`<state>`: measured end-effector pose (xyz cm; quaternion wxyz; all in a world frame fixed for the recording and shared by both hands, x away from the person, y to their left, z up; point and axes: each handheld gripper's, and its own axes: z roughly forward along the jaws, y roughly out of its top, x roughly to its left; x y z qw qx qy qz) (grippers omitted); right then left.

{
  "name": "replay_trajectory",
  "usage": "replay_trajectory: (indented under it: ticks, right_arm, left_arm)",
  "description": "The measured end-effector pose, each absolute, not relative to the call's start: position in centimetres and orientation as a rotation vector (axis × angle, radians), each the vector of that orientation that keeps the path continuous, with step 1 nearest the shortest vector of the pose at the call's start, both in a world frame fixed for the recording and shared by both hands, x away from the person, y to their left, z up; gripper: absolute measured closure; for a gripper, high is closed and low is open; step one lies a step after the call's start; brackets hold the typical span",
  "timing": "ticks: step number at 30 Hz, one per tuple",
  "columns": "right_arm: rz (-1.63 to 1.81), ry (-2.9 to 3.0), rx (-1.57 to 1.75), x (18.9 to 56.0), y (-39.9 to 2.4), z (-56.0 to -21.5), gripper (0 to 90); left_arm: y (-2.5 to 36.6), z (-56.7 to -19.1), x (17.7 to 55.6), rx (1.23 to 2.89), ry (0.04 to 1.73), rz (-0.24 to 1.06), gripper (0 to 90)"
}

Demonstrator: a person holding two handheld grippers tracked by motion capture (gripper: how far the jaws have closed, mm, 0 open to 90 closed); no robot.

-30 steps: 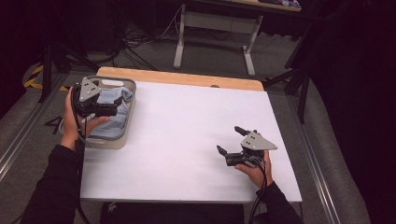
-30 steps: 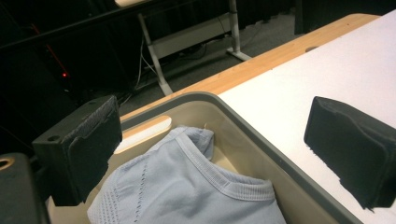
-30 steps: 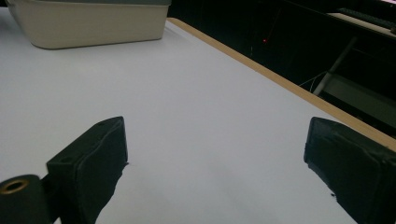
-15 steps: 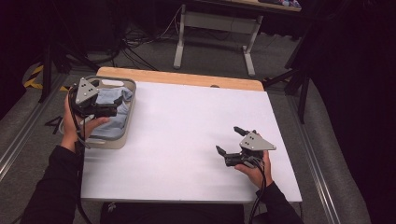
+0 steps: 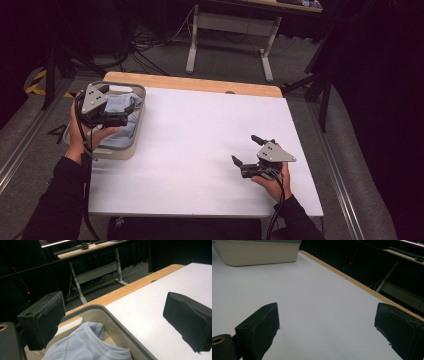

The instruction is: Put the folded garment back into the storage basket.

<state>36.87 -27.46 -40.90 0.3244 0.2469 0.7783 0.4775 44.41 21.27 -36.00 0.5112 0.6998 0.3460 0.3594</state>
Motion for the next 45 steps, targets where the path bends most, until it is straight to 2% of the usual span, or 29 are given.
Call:
replay_trajectory:
  ticks: [45]
  right_arm:
    - [1.252, 2.03, 0.623, 36.5, -27.2, -40.7, 6.2]
  left_arm:
    - [18.9, -35.4, 43.2, 1.682, 0.748, 0.847, 3.0]
